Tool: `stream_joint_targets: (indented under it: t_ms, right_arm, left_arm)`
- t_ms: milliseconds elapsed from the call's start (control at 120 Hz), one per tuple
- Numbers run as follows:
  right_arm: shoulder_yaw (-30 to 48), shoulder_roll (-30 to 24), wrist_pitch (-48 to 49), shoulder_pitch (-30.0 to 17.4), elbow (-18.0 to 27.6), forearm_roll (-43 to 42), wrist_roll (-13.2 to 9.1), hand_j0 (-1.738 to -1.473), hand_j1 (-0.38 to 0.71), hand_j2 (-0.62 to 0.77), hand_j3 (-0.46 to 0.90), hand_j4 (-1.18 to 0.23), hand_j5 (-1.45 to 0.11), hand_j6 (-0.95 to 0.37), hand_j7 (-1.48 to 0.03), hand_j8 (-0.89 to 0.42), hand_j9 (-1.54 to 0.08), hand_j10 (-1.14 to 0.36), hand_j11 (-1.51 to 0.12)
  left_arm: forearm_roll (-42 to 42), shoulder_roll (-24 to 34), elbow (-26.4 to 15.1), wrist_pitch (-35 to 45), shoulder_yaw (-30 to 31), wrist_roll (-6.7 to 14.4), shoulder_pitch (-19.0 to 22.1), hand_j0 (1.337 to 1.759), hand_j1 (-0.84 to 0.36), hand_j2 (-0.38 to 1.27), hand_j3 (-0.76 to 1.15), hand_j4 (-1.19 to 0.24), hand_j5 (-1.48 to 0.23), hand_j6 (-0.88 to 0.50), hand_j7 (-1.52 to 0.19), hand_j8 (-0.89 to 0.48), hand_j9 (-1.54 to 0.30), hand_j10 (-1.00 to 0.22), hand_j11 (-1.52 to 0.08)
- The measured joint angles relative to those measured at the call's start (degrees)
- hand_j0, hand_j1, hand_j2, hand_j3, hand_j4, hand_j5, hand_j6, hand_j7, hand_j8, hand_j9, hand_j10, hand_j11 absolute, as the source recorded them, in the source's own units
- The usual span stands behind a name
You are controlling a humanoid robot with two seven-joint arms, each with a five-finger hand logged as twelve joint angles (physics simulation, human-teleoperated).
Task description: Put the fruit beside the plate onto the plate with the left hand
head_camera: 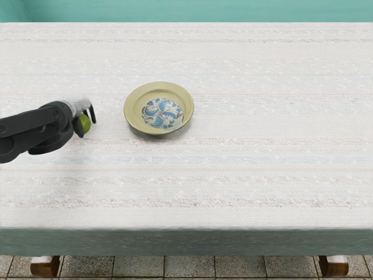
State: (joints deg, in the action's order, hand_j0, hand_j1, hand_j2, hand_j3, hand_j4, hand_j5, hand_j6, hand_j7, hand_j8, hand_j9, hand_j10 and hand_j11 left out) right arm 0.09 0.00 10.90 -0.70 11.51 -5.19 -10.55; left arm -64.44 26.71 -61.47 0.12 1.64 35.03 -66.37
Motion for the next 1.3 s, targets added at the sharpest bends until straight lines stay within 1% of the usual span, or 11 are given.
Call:
stream_joint_targets:
  t_ms: [167, 225, 292, 400, 458, 633, 742, 783, 1025, 1133, 1300]
  right_arm:
    - [0.0, 0.0, 0.0, 0.0, 0.0, 0.0, 0.0, -1.658, -0.33, 0.0, 0.0, -0.01, -0.02, -0.01, -0.02, -0.01, -0.02, -0.01, -0.02]
    - [0.0, 0.0, 0.0, 0.0, 0.0, 0.0, 0.0, -1.658, -0.33, 0.0, 0.0, -0.01, -0.02, -0.01, -0.02, -0.01, -0.02, -0.01, -0.02]
    - [0.0, 0.0, 0.0, 0.0, 0.0, 0.0, 0.0, -1.658, -0.33, 0.0, 0.0, -0.01, -0.02, -0.01, -0.02, -0.01, -0.02, -0.01, -0.02]
    - [0.0, 0.0, 0.0, 0.0, 0.0, 0.0, 0.0, -1.658, -0.33, 0.0, 0.0, -0.01, -0.02, -0.01, -0.02, -0.01, -0.02, -0.01, -0.02]
    - [0.0, 0.0, 0.0, 0.0, 0.0, 0.0, 0.0, -1.658, -0.33, 0.0, 0.0, -0.01, -0.02, -0.01, -0.02, -0.01, -0.02, -0.01, -0.02]
    - [0.0, 0.0, 0.0, 0.0, 0.0, 0.0, 0.0, -1.658, -0.33, 0.0, 0.0, -0.01, -0.02, -0.01, -0.02, -0.01, -0.02, -0.01, -0.02]
    - [0.0, 0.0, 0.0, 0.0, 0.0, 0.0, 0.0, -1.658, -0.33, 0.0, 0.0, -0.01, -0.02, -0.01, -0.02, -0.01, -0.02, -0.01, -0.02]
    - [0.0, 0.0, 0.0, 0.0, 0.0, 0.0, 0.0, -1.658, -0.33, 0.0, 0.0, -0.01, -0.02, -0.01, -0.02, -0.01, -0.02, -0.01, -0.02]
    - [0.0, 0.0, 0.0, 0.0, 0.0, 0.0, 0.0, -1.658, -0.33, 0.0, 0.0, -0.01, -0.02, -0.01, -0.02, -0.01, -0.02, -0.01, -0.02]
    - [0.0, 0.0, 0.0, 0.0, 0.0, 0.0, 0.0, -1.658, -0.33, 0.0, 0.0, -0.01, -0.02, -0.01, -0.02, -0.01, -0.02, -0.01, -0.02]
    - [0.0, 0.0, 0.0, 0.0, 0.0, 0.0, 0.0, -1.658, -0.33, 0.0, 0.0, -0.01, -0.02, -0.01, -0.02, -0.01, -0.02, -0.01, -0.02]
  left_arm:
    - [3.4, -0.1, 0.0, -0.4, -0.2, 0.0, -0.6, 1.647, -0.39, 0.3, 0.0, -0.75, -0.97, -0.33, -0.99, -0.29, -1.01, -0.58, -1.02]
    - [3.9, -0.2, 0.0, -0.5, -0.2, -0.1, -1.2, 1.646, -0.4, 0.28, 0.0, -0.76, -1.03, -0.29, -1.04, -0.26, -1.05, -0.56, -1.06]
    - [4.3, -0.2, -0.1, -0.9, -0.2, -0.1, -2.0, 1.645, -0.45, 0.39, 0.0, -0.77, -1.08, -0.24, -1.08, -0.22, -1.09, -0.54, -1.09]
    - [4.7, -0.3, -0.1, -1.8, -0.2, -0.1, -3.0, 1.644, -0.49, 0.46, 0.0, -0.78, -1.13, -0.2, -1.12, -0.19, -1.13, -0.51, -1.12]
    - [4.9, -0.5, -0.1, -2.8, -0.2, -0.1, -4.1, 1.644, -0.48, 0.4, 0.0, -0.78, -1.16, -0.19, -1.13, -0.18, -1.14, -0.51, -1.13]
    - [7.8, -0.2, -0.2, -7.8, -0.3, -0.1, -9.3, 1.644, -0.47, 0.43, 0.0, -0.78, -1.2, -0.19, -1.15, -0.16, -1.18, -0.51, -1.15]
    - [9.3, -0.7, -0.5, -9.9, -0.5, -0.1, -12.6, 1.644, -0.45, 0.36, 0.0, -0.78, -1.21, -0.19, -1.15, -0.17, -1.17, -0.52, -1.15]
    - [10.1, -0.8, -0.6, -10.3, -0.6, -0.1, -13.4, 1.645, -0.47, 0.41, 0.0, -0.78, -1.2, -0.19, -1.15, -0.17, -1.17, -0.52, -1.15]
    - [12.8, -7.1, -0.8, -11.1, -0.7, -0.1, -17.0, 1.644, -0.4, 0.38, 0.0, -0.76, -1.23, -0.25, -1.18, -0.23, -1.17, -0.6, -1.16]
    - [13.4, -9.6, -0.7, -10.8, -1.5, -0.1, -17.4, 1.645, -0.39, 0.42, 0.0, -0.76, -1.23, -0.25, -1.17, -0.29, -1.16, -0.64, -1.16]
    - [12.6, -11.4, -0.7, -7.6, -2.1, -0.1, -16.0, 1.645, -0.4, 0.45, 0.0, -0.77, -1.22, -0.28, -1.17, -0.3, -1.15, -0.66, -1.15]
